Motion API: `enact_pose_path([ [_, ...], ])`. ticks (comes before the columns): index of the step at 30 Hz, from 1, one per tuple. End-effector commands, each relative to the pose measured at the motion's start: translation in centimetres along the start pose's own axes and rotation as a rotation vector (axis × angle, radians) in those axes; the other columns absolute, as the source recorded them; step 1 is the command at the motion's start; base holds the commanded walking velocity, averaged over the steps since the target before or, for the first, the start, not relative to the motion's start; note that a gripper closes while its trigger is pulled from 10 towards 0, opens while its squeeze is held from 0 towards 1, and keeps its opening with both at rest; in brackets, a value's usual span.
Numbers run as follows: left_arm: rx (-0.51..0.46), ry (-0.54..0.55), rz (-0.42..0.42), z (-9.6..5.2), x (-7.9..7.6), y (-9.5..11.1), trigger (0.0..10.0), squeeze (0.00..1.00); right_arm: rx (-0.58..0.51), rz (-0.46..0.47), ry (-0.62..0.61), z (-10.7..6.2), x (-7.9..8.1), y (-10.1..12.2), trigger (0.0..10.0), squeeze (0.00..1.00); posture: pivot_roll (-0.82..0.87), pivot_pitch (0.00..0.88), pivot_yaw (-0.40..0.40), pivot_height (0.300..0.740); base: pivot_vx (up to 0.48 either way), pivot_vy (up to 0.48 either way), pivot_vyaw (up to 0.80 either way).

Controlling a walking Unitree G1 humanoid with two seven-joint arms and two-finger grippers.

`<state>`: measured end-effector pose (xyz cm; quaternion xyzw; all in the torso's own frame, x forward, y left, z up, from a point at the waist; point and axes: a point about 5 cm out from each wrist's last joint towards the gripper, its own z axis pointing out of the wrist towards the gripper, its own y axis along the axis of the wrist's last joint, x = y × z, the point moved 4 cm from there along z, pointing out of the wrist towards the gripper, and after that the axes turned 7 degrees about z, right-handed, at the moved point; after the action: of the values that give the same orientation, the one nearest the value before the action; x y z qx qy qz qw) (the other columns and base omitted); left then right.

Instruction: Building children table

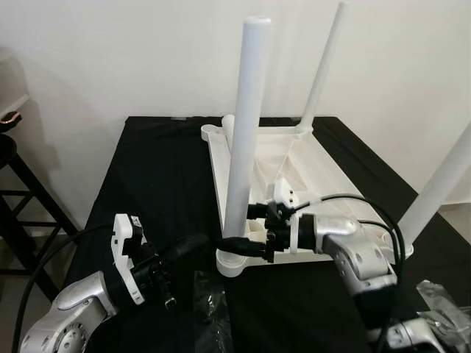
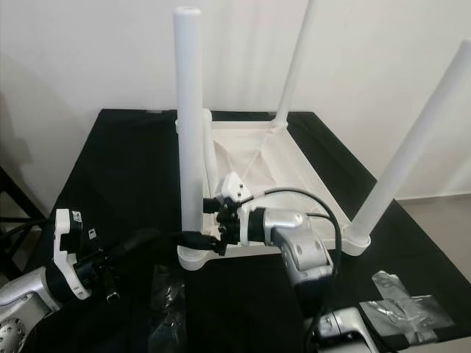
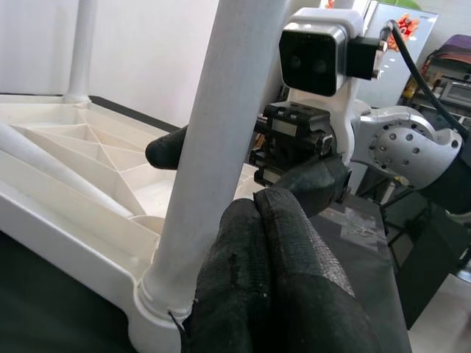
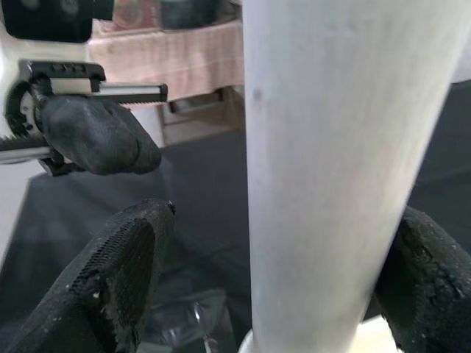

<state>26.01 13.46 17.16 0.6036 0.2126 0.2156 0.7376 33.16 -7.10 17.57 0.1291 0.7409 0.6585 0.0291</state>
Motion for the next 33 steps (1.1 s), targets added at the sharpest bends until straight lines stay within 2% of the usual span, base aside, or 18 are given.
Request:
enact_pose_path([
  [1,0.007,0.001,-0.005,0.0,-0.1,-0.3,10.0,0.0,0.001,0.014,0.043,-0.1,-0.1,-0.1,10.0,0.0,0.1,0.0,-0.092,0.74,0.0,0.0,0.0],
  [3,0.007,0.001,-0.005,0.0,-0.1,-0.3,10.0,0.0,0.005,0.016,0.052,-0.1,-0.2,-0.2,10.0,0.0,0.1,0.0,-0.092,0.74,0.0,0.0,0.0],
  [4,0.007,0.001,-0.006,0.0,-0.1,-0.4,10.0,0.0,0.012,0.025,0.075,-0.2,-0.2,-0.3,0.0,0.0,0.11,0.0,-0.093,0.74,0.0,0.0,0.0],
  [7,0.007,0.002,-0.006,-0.1,-0.2,-0.4,10.0,0.0,0.018,0.031,0.107,-0.4,-0.2,-0.4,0.0,0.0,0.11,0.0,-0.093,0.74,0.0,0.0,0.0],
  [16,0.006,0.0,-0.006,-0.1,-0.2,-0.3,10.0,0.0,0.008,0.035,0.088,-0.9,-0.7,-1.0,0.0,0.0,0.1,0.0,-0.086,0.74,0.0,0.0,0.0],
  [18,0.004,0.0,-0.005,-0.1,-0.3,-0.1,10.0,0.0,0.0,0.011,-0.017,-1.1,-0.7,-1.6,0.0,0.0,0.09,0.0,-0.081,0.74,0.0,0.0,0.0],
  [22,0.003,-0.001,-0.005,-0.2,-0.3,0.0,10.0,0.0,-0.001,0.013,-0.093,-1.0,-0.4,-2.3,0.0,0.0,0.09,0.0,-0.081,0.74,0.0,0.0,0.0],
  [23,0.005,-0.002,-0.005,-0.4,-0.4,0.1,10.0,0.0,-0.038,0.072,-0.345,0.5,-0.6,-3.6,0.0,0.0,0.08,0.0,-0.086,0.74,0.0,0.0,0.0],
  [24,0.005,-0.002,-0.005,-0.4,-0.4,0.1,10.0,0.0,-0.038,0.072,-0.345,0.5,-0.6,-3.6,0.0,0.0,0.08,0.0,-0.086,0.74,0.0,0.0,0.0],
  [25,0.005,-0.002,-0.006,-0.6,-0.4,0.2,10.0,0.0,-0.135,0.216,-0.565,1.7,-0.1,-4.7,0.0,0.0,0.07,0.0,-0.086,0.74,0.0,0.0,0.0],
  [26,0.006,-0.002,-0.006,-0.7,-0.4,0.3,10.0,0.0,-0.188,0.335,-0.723,1.9,0.3,-5.5,0.0,0.0,0.07,0.0,-0.082,0.74,0.0,0.0,0.0],
  [27,0.007,-0.002,-0.006,-0.7,-0.3,0.3,10.0,0.0,-0.119,0.246,-0.732,3.0,1.8,-6.0,0.0,0.0,0.06,0.0,-0.071,0.74,0.0,0.0,0.0],
  [30,0.014,-0.002,-0.004,-0.8,-0.2,0.2,10.0,0.0,-0.167,0.219,-0.725,2.7,1.3,-4.9,0.0,0.0,0.05,0.0,-0.054,0.74,0.0,0.0,0.0],
  [31,0.014,-0.002,-0.004,-0.8,-0.2,0.2,10.0,0.0,-0.167,0.219,-0.725,2.7,1.3,-4.9,0.0,0.0,0.05,0.0,-0.054,0.74,0.0,0.0,0.0],
  [32,0.014,-0.012,-0.012,-0.6,-0.2,0.2,10.0,0.0,-0.142,0.245,-0.741,1.7,0.4,-5.7,0.0,0.0,0.07,0.0,-0.076,0.74,0.0,0.0,0.0],
  [33,0.016,-0.015,-0.01,-0.6,-0.2,0.2,10.0,0.0,-0.129,0.24,-0.731,1.9,0.6,-5.8,0.0,0.0,0.07,0.0,-0.078,0.74,0.0,0.0,0.0],
])
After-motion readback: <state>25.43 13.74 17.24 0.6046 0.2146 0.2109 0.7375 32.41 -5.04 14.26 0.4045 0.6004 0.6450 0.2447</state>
